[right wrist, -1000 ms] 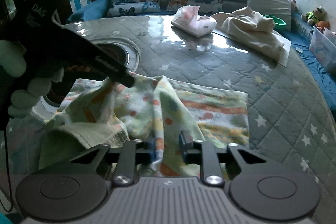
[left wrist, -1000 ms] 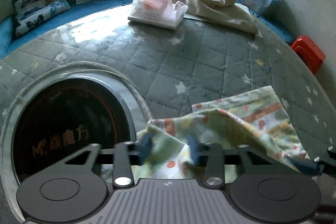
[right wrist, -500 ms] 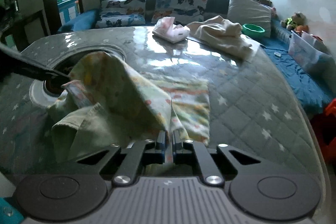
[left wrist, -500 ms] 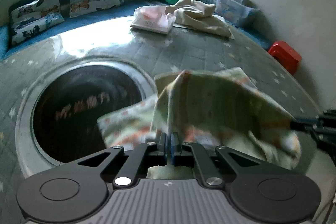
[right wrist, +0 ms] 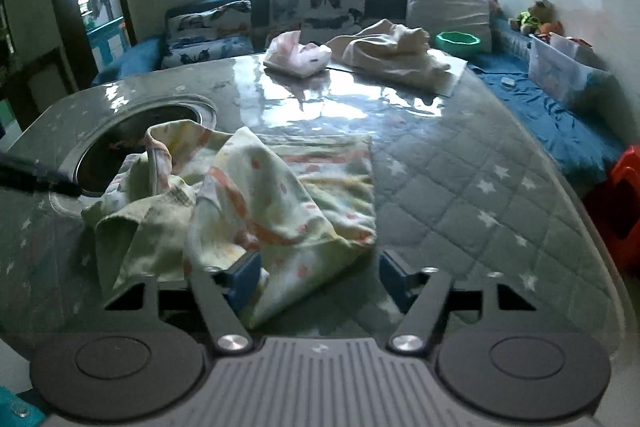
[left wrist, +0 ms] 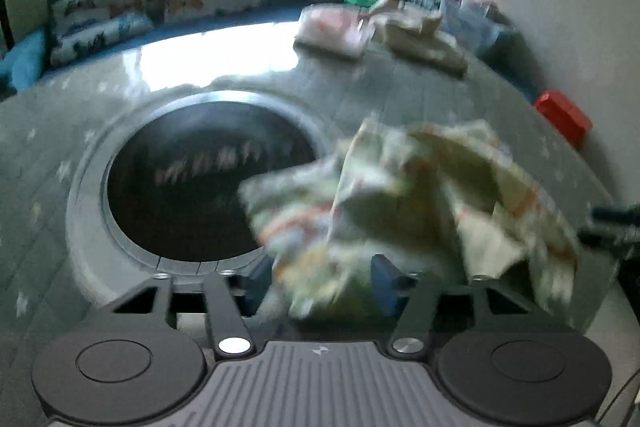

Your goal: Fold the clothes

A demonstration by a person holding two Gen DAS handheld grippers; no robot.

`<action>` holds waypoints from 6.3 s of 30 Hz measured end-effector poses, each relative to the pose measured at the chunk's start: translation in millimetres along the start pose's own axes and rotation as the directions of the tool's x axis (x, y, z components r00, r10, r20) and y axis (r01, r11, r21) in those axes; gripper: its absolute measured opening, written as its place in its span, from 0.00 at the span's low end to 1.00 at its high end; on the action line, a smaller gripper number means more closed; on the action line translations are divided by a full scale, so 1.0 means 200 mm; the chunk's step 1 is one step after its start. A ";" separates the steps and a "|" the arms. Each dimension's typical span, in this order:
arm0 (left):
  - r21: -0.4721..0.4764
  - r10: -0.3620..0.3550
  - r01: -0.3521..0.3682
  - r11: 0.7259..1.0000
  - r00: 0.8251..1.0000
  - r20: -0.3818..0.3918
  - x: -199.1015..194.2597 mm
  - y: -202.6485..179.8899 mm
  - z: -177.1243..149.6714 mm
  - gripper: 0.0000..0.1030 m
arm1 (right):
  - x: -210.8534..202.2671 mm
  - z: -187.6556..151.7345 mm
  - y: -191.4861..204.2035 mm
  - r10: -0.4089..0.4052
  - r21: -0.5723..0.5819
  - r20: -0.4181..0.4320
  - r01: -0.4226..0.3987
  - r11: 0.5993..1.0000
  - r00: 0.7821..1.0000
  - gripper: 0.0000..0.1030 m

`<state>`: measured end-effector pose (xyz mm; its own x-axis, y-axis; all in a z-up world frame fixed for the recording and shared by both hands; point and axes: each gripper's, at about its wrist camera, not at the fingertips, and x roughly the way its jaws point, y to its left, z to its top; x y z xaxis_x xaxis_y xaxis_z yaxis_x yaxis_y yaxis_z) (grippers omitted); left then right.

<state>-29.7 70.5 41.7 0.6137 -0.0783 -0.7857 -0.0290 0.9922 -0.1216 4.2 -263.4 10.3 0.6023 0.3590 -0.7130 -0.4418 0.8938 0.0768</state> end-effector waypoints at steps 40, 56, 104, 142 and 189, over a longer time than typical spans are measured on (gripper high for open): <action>-0.197 0.154 -0.146 0.969 0.988 0.025 0.17 0.80 -0.02 0.15 | 0.85 0.37 0.89 0.239 -0.285 -0.147 -0.273 0.919 0.960 0.85; -0.141 0.231 -0.219 0.966 0.970 0.079 0.05 0.86 0.30 0.51 | 0.78 0.83 0.95 0.319 -0.295 -0.084 -0.329 0.897 0.944 0.67; -0.059 0.185 -0.177 0.982 0.968 0.172 0.21 0.72 0.43 0.43 | 0.64 0.65 1.14 0.273 -0.485 -0.026 -0.251 0.838 0.962 0.05; -0.010 -0.050 0.052 0.999 0.988 0.146 0.00 0.57 0.02 0.04 | 0.52 0.45 0.87 0.320 -0.331 -0.056 -0.321 0.888 0.946 0.09; 0.408 -0.017 -0.081 0.910 0.973 0.231 0.12 0.15 -0.03 0.04 | 0.63 0.66 0.58 0.389 0.053 -0.027 -0.387 0.921 0.921 0.11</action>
<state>-20.3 98.9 16.3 0.7799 -0.0706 -0.6219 0.2455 0.9485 0.2002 117.1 -79.4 22.5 0.3649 0.6708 -0.6457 -0.6048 0.6980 0.3833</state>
